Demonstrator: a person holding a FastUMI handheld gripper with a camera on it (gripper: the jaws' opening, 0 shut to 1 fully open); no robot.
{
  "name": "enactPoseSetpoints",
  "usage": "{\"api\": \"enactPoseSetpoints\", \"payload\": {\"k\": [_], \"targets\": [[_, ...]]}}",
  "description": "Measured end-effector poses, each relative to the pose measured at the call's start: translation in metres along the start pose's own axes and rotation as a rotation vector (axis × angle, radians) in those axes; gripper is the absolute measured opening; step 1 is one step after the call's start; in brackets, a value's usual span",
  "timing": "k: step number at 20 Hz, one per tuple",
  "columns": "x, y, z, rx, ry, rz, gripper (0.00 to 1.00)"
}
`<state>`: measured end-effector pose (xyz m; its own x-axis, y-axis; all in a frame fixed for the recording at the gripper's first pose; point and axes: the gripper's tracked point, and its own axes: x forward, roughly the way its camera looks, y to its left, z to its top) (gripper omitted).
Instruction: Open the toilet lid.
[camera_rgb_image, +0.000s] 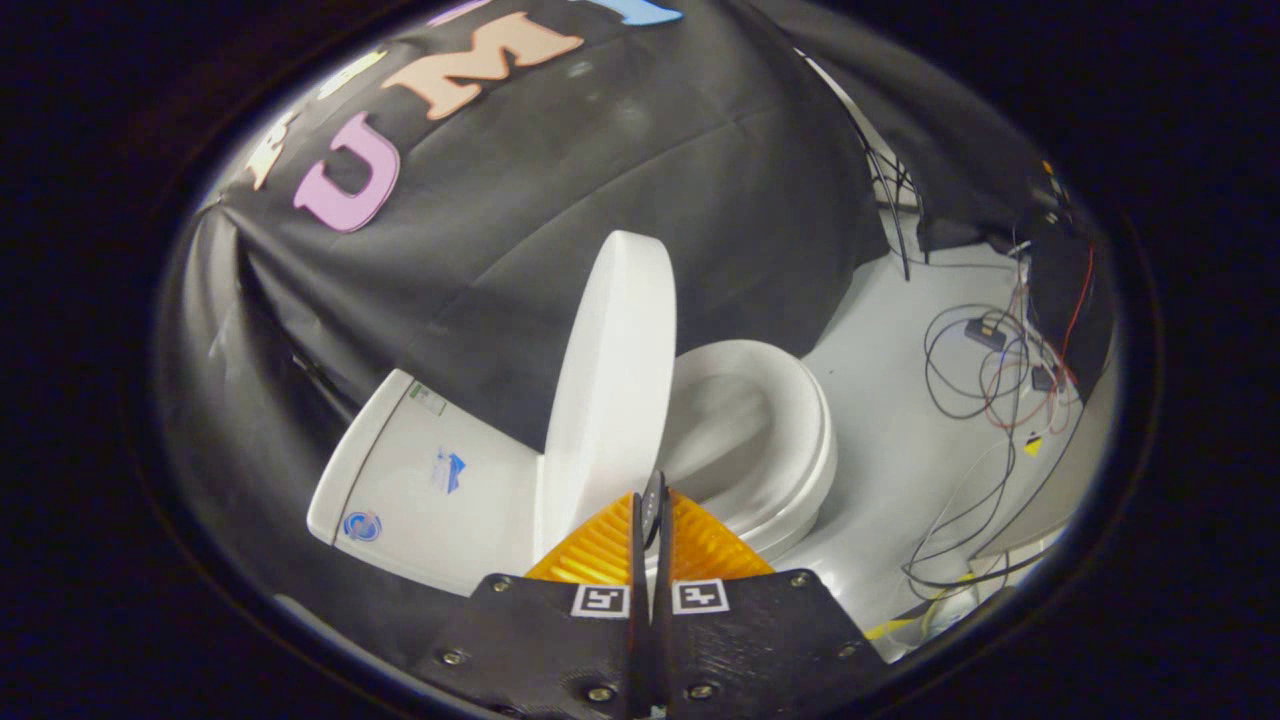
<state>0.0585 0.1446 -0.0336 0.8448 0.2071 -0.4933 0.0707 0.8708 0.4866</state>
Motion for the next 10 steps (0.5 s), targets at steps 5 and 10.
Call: {"api": "enactPoseSetpoints", "payload": {"k": [5,10], "targets": [[-0.006,0.017,0.006,-0.075,-0.039,-0.012,0.01],[-0.013,0.034,0.009,-0.174,-0.074,-0.031,0.01]]}}
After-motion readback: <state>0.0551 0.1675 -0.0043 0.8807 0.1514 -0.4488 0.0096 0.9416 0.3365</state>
